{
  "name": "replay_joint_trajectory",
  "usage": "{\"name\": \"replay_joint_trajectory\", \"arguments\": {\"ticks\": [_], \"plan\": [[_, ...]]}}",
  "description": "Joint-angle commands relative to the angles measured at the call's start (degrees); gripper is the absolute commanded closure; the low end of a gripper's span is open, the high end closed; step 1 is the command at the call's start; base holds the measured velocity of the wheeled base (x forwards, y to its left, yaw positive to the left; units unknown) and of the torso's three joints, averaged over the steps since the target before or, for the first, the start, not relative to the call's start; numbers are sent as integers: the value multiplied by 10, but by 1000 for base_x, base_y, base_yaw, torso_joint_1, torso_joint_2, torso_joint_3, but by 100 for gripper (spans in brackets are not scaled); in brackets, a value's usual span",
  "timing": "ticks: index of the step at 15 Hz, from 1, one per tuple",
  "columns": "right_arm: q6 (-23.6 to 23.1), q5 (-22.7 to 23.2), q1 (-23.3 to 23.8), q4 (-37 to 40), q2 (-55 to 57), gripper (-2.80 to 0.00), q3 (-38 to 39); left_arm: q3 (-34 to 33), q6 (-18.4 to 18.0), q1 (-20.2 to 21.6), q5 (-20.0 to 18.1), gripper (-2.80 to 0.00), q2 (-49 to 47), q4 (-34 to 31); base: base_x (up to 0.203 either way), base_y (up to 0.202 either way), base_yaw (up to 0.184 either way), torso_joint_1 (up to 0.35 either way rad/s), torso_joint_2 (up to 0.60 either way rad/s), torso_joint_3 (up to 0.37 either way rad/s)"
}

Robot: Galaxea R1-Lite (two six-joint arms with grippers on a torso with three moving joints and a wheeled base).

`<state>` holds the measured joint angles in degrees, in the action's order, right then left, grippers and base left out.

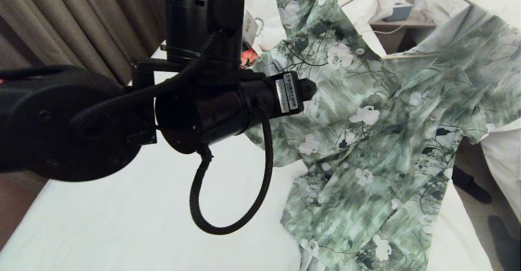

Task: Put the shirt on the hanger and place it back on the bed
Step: Take the clothes hanger out of the clothes

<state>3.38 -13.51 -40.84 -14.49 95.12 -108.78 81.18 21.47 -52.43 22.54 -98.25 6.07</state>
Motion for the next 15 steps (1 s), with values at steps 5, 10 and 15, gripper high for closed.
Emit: {"name": "replay_joint_trajectory", "arguments": {"ticks": [5,10,15], "plan": [[1,-1,0,-1,-4,0,0,21,-15,-1,22,0,-38,43,0,0,0,0,0,0],[1,-1,0,-1,-4,0,0,16,-14,-7,29,0,-37,42,0,0,0,0,0,0],[1,-1,0,-1,-6,0,0,13,-12,-20,37,0,-39,43,0,0,0,0,0,0]]}}
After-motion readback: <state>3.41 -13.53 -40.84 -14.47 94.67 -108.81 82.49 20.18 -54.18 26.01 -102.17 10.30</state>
